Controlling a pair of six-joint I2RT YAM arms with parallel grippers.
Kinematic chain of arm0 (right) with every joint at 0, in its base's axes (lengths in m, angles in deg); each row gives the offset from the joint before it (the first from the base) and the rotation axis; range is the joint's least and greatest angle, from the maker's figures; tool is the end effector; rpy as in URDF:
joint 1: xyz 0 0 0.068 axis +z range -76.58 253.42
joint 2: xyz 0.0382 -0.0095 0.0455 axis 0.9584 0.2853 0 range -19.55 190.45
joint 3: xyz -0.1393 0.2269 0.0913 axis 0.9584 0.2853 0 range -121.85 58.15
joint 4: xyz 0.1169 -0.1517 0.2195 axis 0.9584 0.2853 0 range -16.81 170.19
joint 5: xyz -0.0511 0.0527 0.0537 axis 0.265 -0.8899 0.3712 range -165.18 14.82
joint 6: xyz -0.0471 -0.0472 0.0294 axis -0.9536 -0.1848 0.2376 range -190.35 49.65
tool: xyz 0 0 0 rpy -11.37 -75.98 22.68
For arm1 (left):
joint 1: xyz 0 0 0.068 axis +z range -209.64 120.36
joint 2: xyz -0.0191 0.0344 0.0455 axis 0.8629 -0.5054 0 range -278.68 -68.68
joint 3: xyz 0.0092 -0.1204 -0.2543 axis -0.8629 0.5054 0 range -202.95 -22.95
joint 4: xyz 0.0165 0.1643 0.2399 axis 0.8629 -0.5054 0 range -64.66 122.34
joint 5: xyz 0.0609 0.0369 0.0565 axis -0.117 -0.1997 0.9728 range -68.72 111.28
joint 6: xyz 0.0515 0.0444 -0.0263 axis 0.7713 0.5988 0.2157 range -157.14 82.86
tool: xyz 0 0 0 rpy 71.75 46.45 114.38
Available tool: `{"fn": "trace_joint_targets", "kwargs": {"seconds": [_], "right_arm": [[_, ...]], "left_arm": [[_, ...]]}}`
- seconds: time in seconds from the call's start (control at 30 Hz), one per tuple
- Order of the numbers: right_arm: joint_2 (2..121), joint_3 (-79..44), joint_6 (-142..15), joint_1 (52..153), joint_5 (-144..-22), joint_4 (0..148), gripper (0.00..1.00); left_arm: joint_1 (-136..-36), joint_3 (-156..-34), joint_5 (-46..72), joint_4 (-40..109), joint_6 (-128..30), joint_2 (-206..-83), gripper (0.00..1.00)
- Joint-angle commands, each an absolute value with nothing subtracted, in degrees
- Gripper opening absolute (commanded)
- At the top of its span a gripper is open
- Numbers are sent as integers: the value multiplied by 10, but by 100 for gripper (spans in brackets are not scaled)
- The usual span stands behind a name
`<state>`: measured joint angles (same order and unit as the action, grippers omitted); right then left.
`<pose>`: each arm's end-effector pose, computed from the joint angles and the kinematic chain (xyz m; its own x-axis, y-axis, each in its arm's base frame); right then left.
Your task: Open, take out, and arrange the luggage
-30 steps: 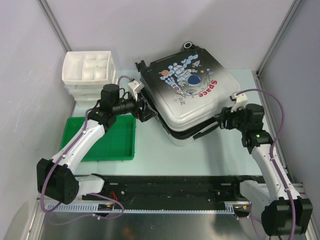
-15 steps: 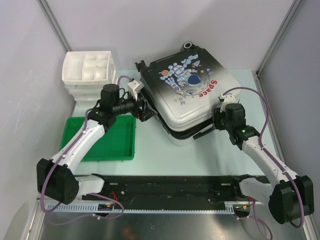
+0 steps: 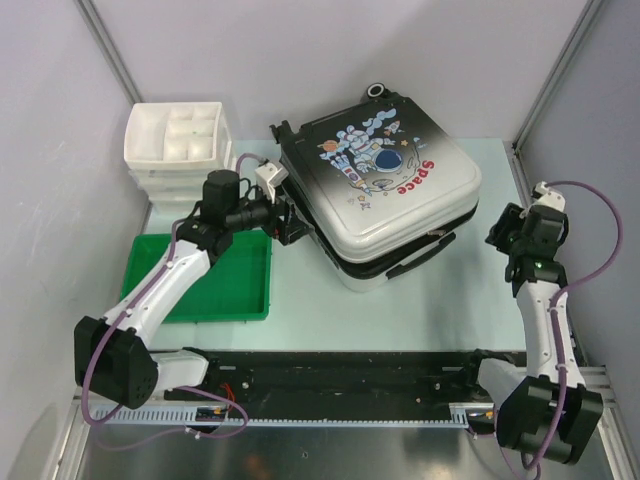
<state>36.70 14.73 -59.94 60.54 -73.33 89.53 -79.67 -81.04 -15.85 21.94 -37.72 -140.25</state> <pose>0.2618 -0.0619 0.2720 -0.4219 0.2819 -0.8617 0.3320 0.9325 0.1424 0.2961 -0.1469 0.3168 -0.3884 0.1329 -0.9119 0.7877 0.5614 -0.2537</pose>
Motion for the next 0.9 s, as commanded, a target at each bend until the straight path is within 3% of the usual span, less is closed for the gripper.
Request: {"fn": "trace_joint_targets", "kwargs": {"seconds": [0.0,0.07,0.17,0.2,0.3,0.57,0.87], "right_arm": [[340,125,-661,612,-879,919,60],[337,127,-651,684,-823,922,62],[339,131,-632,786,-766,903,74],[348,131,-626,805,-739,898,83],[368,131,-607,858,-693,880,92],[428,130,-580,906,-624,865,92],[436,128,-487,874,-552,829,88]], "left_arm": [[-797,-806,-166,230,-368,-1399,88],[-797,-810,-169,230,-368,-1403,88],[-797,-814,-164,230,-384,-1403,88],[-797,-815,-165,232,-384,-1400,88],[-797,-815,-165,232,-385,-1398,89],[-797,-812,-164,231,-385,-1396,89],[-797,-806,-163,233,-385,-1396,89]]}}
